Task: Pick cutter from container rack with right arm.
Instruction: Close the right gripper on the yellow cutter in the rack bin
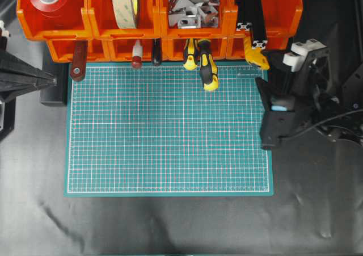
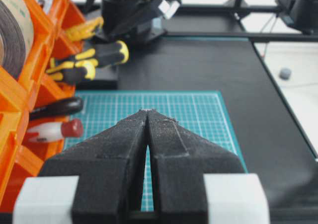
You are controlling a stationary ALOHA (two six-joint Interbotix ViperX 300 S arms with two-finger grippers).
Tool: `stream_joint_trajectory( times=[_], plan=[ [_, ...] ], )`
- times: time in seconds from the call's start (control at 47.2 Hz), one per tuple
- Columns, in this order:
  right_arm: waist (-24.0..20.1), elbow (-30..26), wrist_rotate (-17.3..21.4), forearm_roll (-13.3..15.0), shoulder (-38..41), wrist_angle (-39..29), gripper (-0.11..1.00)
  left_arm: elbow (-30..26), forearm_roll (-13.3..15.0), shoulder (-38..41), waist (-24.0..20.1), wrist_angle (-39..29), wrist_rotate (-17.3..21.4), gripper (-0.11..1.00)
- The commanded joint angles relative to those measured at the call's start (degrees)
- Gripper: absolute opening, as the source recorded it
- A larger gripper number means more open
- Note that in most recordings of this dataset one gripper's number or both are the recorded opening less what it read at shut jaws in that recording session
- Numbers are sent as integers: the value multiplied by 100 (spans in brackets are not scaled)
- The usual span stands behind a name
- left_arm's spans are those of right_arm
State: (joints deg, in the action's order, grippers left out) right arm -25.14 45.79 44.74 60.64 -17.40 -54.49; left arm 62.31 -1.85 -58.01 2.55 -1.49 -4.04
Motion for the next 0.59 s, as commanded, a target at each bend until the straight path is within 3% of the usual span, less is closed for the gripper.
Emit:
stream_joint_trajectory(
  times=[0.0,0.191,0.572],
  plan=[
    [97,-123,229,185,9,114,72,-149,-18,0,35,-35,-18,0],
    [237,-53,589,475,18,264,69,-97,-18,-79,35,-167,-18,0],
    [387,88,633,483,70,396,66,-79,-18,-185,26,-167,-18,0]
  ],
)
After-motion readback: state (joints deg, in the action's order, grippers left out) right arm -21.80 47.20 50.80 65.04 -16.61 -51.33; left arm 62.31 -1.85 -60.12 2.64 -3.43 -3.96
